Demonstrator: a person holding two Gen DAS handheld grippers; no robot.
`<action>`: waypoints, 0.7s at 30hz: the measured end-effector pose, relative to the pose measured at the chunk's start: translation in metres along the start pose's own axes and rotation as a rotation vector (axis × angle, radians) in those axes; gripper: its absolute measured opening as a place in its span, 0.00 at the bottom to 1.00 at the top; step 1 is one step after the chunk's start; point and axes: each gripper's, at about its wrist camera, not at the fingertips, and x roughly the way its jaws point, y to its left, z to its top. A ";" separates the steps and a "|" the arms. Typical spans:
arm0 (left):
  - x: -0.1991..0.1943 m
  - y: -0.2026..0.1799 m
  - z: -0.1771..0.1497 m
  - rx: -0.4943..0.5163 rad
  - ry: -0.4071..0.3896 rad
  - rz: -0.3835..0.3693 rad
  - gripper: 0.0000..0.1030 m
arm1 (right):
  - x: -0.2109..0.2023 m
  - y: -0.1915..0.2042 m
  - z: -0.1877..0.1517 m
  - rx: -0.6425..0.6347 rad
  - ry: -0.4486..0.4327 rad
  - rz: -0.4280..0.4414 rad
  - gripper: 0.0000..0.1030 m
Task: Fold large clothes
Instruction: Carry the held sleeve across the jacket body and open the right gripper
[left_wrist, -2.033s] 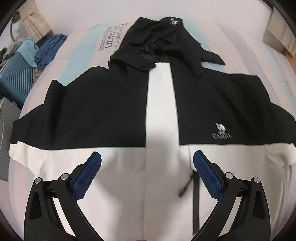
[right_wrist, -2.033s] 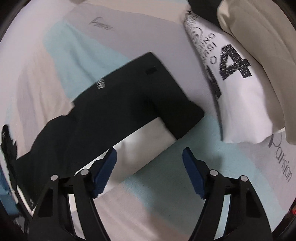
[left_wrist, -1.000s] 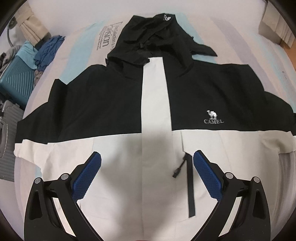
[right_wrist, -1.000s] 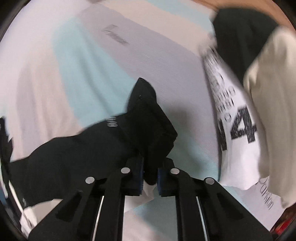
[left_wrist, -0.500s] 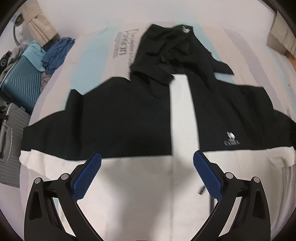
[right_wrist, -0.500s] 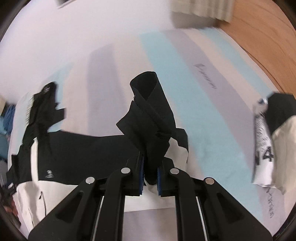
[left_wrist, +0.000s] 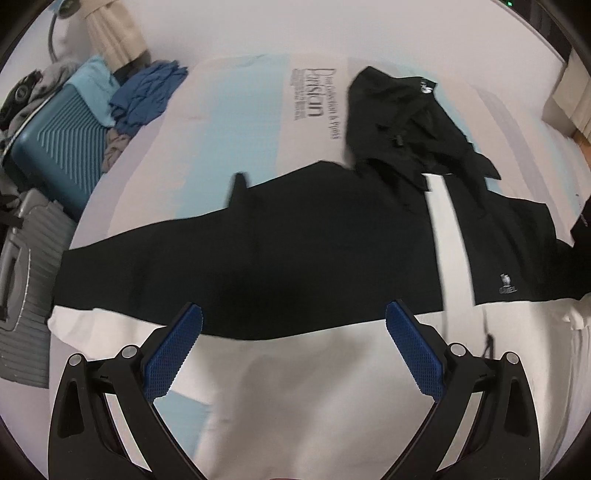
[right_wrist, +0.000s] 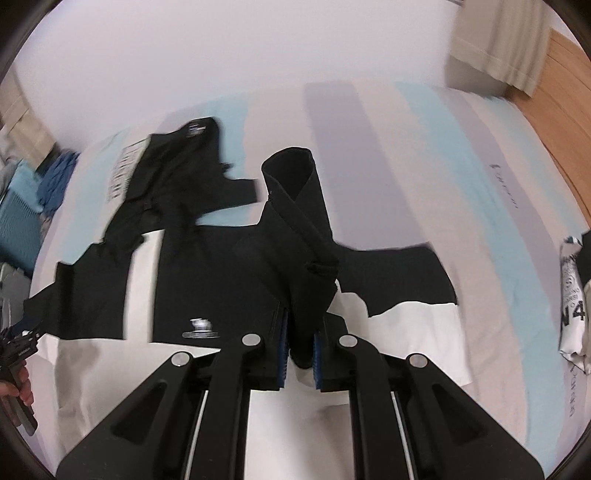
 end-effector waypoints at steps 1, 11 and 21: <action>0.000 0.009 -0.001 -0.005 0.003 -0.002 0.94 | -0.001 0.014 -0.002 -0.006 0.000 0.011 0.09; -0.009 0.091 -0.017 -0.060 -0.016 -0.007 0.94 | 0.012 0.149 -0.020 -0.077 0.034 0.096 0.09; -0.011 0.163 -0.043 -0.136 -0.019 0.009 0.94 | 0.026 0.275 -0.041 -0.162 0.059 0.186 0.08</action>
